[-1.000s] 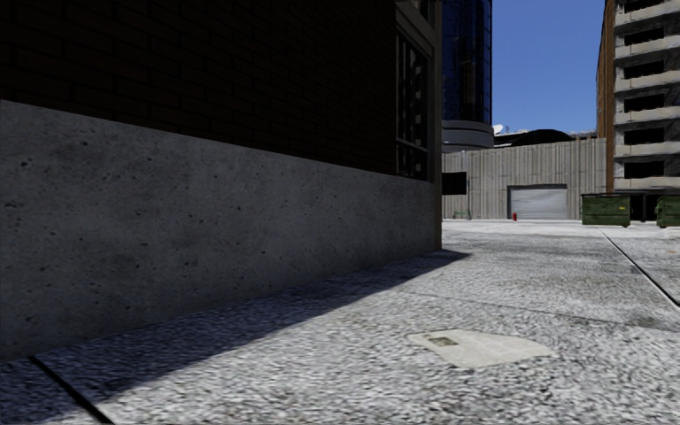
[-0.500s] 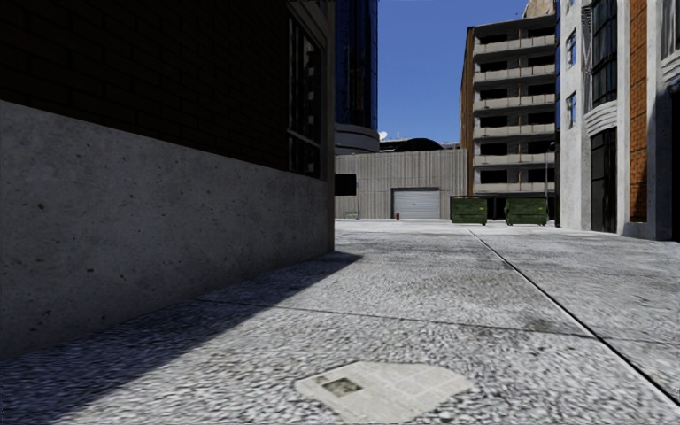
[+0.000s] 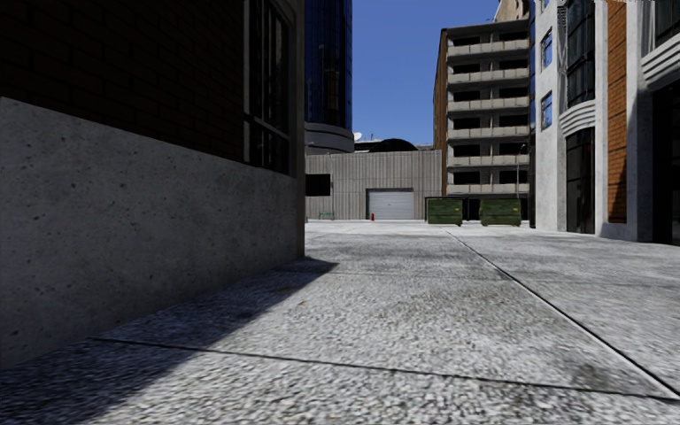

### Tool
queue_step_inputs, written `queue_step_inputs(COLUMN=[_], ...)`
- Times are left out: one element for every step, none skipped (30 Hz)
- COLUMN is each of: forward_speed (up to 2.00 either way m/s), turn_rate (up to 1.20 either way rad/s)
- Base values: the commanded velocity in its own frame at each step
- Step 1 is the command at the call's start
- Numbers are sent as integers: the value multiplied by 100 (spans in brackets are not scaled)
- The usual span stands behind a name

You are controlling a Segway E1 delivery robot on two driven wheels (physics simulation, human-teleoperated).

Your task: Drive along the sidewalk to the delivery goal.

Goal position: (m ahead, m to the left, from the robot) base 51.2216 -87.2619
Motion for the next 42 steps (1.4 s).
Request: queue_step_inputs(forward_speed=[200,200,200,200,200,200,200,200,200,200,200,200,200,200,200,200,200,200,200,200,200,200,200,200,200,200,200,200,200,200,200,200,200,200,200,200,200,200,200,200,200,200], turn_rate=[0,0,0,0,0,0,0,-10,-17,-19,-19,-20,-20,-24,-29,-35,-37,-37,-37,-37,-37,-37,-38,-38,-39,-39,-39,-40,-40,-40,-40,-40,-40,-40,-40,-40,0,0,0,0,0,0])
